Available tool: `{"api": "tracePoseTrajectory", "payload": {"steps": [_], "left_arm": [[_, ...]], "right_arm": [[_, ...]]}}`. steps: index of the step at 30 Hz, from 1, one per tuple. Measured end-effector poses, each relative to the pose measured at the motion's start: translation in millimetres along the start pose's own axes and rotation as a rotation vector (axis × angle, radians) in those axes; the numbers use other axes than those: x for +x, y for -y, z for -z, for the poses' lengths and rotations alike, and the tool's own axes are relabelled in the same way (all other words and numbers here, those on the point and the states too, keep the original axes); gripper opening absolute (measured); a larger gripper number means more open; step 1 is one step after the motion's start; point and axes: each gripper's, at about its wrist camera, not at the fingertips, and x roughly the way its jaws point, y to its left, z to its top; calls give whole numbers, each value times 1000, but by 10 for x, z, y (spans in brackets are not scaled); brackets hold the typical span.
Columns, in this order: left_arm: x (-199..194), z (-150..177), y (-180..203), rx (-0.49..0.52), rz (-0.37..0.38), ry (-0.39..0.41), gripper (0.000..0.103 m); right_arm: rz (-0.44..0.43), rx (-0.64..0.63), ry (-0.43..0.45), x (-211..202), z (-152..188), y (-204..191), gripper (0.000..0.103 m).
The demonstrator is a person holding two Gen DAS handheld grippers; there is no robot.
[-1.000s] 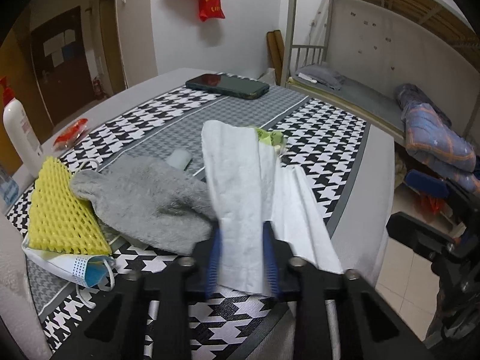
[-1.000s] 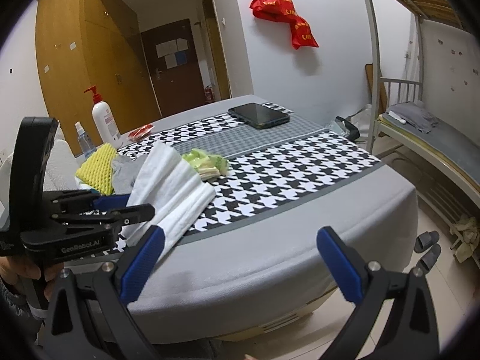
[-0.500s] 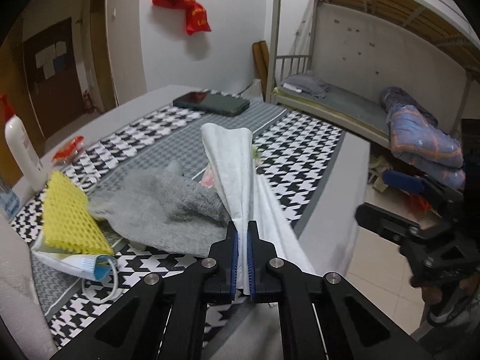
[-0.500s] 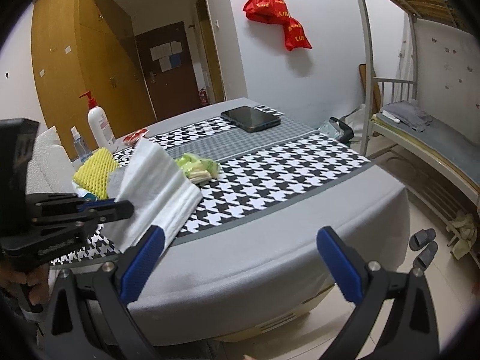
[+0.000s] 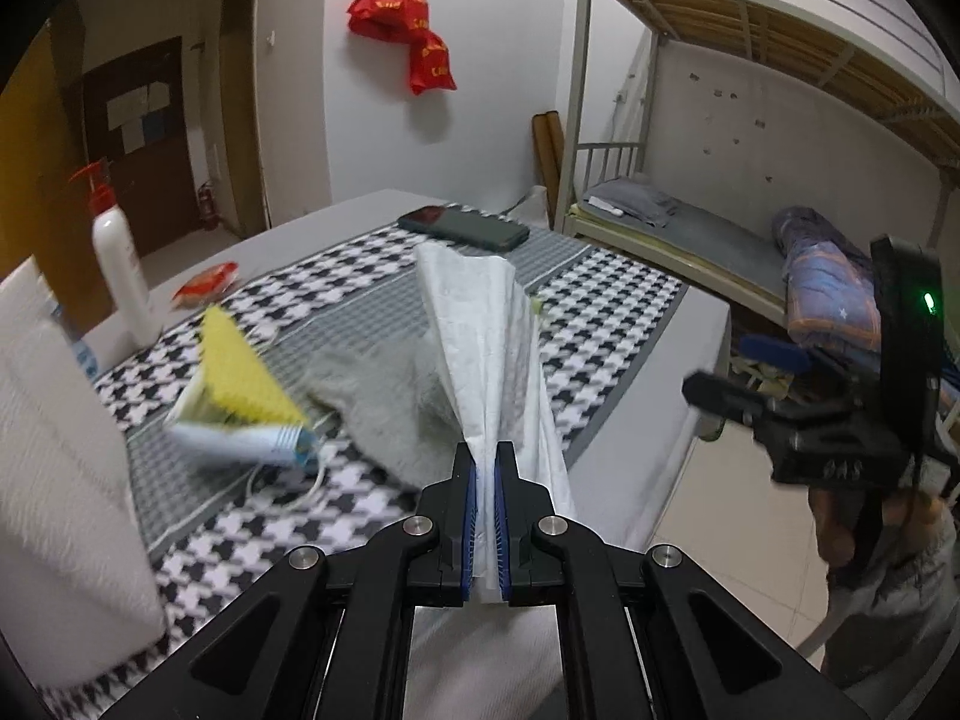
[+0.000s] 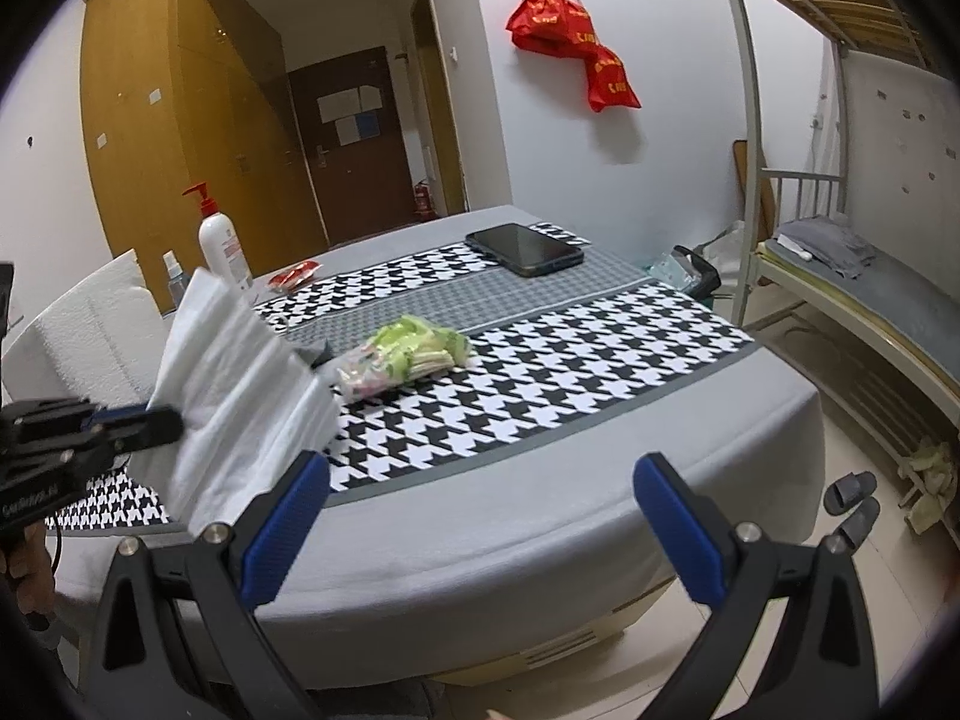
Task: Organize soft objects
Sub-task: 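Hold the paper towels in the left gripper while the right tool reaches the grey sock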
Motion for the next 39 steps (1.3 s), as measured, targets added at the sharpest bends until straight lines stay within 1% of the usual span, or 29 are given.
{"api": "tracePoseTrajectory", "payload": {"steps": [3, 7, 9, 15, 20, 22, 26, 31, 32, 34, 35, 36, 38, 39], "left_arm": [[-93, 126, -102, -30, -27, 3, 6], [-190, 270, -259, -79, -90, 8, 6], [-244, 335, -342, -111, -108, 10, 6], [-412, 518, -494, -156, -192, 16, 6], [-606, 593, -599, -188, -244, 35, 6], [-714, 595, -630, -195, -265, 57, 6], [-813, 627, -625, -192, -274, 63, 6], [-632, 638, -505, -152, -241, 19, 7], [-588, 638, -497, -150, -236, 5, 9], [-490, 638, -489, -152, -234, -23, 18], [-454, 642, -492, -153, -232, -30, 30], [-417, 648, -499, -155, -232, -38, 48], [-391, 658, -515, -161, -251, -42, 66], [-392, 662, -522, -161, -255, -36, 67]], "right_arm": [[-8, -9, -5, 17, -7, -57, 102], [-21, -24, -16, 47, -11, -148, 102], [-30, -35, -20, 55, -5, -204, 102], [-59, -69, -30, 78, -13, -378, 102], [-80, -92, -35, 89, -23, -509, 102], [-88, -101, -34, 78, -27, -550, 102], [-102, -122, -29, 56, -43, -648, 102], [-110, -136, -32, 58, -43, -732, 102], [-110, -141, -34, 58, -38, -750, 102], [-111, -148, -37, 56, -34, -778, 102], [-112, -153, -40, 55, -31, -795, 102], [-112, -158, -41, 53, -28, -802, 102], [-107, -165, -42, 54, -30, -816, 102], [-109, -166, -45, 60, -34, -816, 102]]}}
